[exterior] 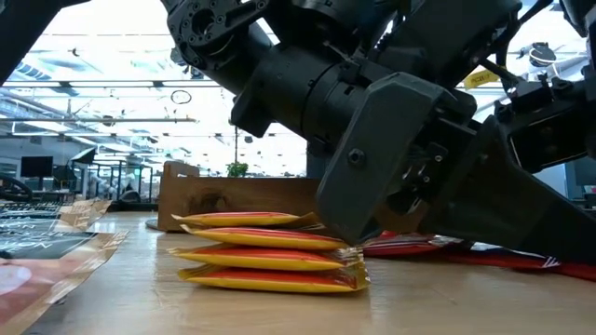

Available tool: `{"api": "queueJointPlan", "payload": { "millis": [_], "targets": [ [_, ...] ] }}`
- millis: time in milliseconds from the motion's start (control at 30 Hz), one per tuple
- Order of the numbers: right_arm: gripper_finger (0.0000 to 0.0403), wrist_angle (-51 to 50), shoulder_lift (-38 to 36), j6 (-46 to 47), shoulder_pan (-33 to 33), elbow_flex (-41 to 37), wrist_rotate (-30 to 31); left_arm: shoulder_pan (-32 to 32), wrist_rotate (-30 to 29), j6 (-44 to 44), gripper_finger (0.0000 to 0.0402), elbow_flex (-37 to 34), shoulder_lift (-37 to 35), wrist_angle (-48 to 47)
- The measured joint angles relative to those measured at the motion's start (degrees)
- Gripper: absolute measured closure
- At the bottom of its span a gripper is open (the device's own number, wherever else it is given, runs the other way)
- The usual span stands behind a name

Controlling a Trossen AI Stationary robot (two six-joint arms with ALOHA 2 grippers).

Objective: Pick & Place Tea
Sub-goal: Put the red tea bag into the right section of the wooden organizer

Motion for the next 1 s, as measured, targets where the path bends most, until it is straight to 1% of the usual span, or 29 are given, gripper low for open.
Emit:
{"api": "queueJointPlan", "payload": {
  "millis": [200,300,367,500,567,667,733,800,867,967,1000],
  "targets": [
    [0.0401,-1.2,-1.1,-1.7,-0.2,0.0,0.6,0.0,-0.8,1.8,0.0342,0.0,0.0,1.3],
    [0.0402,-3.8,-3.1,-2.9,-0.3,0.0,2.6,-0.3,-2.9,2.9,0.0329,-0.1,-1.2,0.6],
    [0.0402,-6.6,-5.0,-3.5,-0.4,-0.1,3.9,-0.8,-3.6,4.3,0.0321,-0.3,-2.7,-0.4],
    [0.0403,-12.0,-9.4,-3.8,-0.1,-0.2,6.0,-2.6,-8.4,7.8,0.0315,-0.3,-7.8,-1.8],
    [0.0403,-13.6,-11.8,-4.1,0.1,-0.2,7.0,-3.4,-11.1,8.8,0.0314,-0.2,-10.7,-4.5],
    [0.0403,-15.3,-14.6,-5.4,0.4,-0.1,8.8,-3.7,-13.7,8.5,0.0314,-0.2,-15.1,-12.7],
    [0.0403,-15.4,-16.4,-6.0,0.5,-0.1,10.1,-3.6,-13.6,7.8,0.0314,-0.2,-18.5,-19.5],
    [0.0403,-17.0,-18.2,-6.6,0.5,-0.1,10.2,-3.2,-11.9,6.1,0.0314,-0.2,-21.4,-25.0],
    [0.0403,-19.5,-19.3,-7.1,0.5,0.2,10.2,-2.9,-9.9,4.2,0.0314,-1.6,-25.1,-29.7],
    [0.0403,-26.5,-20.0,-7.9,0.5,2.5,8.6,-2.5,-6.8,2.0,0.0314,-5.1,-31.2,-30.3],
    [0.0403,-29.5,-20.0,-7.9,0.5,3.6,8.4,-2.5,-6.6,1.8,0.0314,-6.6,-33.6,-30.5]
  ]
}}
